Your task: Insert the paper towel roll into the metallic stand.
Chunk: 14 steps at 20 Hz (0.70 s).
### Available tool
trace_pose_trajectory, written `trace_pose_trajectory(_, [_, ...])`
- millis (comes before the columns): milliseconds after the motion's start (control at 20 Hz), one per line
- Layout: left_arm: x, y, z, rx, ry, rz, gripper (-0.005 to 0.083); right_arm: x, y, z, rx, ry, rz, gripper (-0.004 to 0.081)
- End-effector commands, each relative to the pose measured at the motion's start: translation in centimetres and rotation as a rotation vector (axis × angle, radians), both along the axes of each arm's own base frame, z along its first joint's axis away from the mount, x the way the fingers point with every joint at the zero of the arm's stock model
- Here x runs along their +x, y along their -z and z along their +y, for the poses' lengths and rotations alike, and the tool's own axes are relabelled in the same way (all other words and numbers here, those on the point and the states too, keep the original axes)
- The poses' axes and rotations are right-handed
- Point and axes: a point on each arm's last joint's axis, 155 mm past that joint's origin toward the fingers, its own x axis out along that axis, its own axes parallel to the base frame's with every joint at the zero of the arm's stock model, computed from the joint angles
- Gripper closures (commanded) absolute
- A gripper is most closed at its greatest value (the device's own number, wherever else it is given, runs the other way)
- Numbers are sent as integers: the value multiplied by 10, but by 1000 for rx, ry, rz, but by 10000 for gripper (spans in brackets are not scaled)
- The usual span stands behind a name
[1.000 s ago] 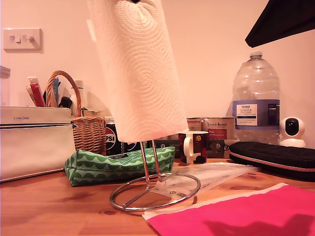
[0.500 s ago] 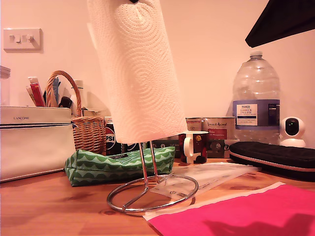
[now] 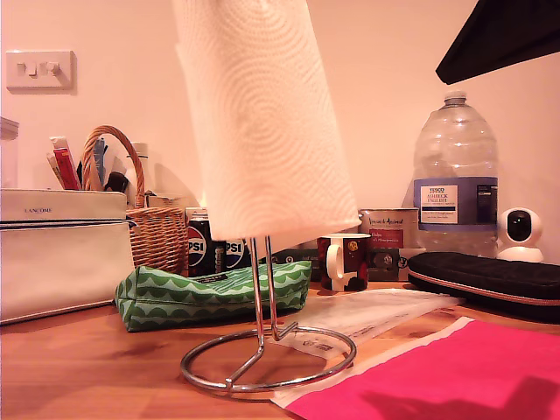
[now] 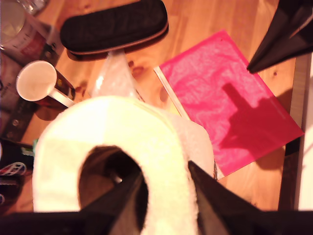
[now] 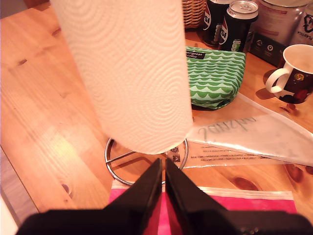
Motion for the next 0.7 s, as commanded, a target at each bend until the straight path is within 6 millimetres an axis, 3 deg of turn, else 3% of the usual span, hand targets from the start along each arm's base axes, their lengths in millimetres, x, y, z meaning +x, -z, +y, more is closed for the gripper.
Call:
trace_pose_trajectory(0, [-1, -13, -4, -30, 13, -26, 480, 0, -2, 2, 7, -4, -1, 782])
trace_pose_trajectory(300, [0, -12, 0, -7, 1, -34, 494, 0, -2, 2, 6, -4, 0, 782])
trace_pose_trajectory(500, [1, -23, 0, -29, -8, -51, 769, 0, -2, 2, 7, -4, -1, 782])
trace_pose_trajectory(650, [2, -42, 2, -76, -38, -80, 794, 1, -4, 2, 11, -3, -7, 782])
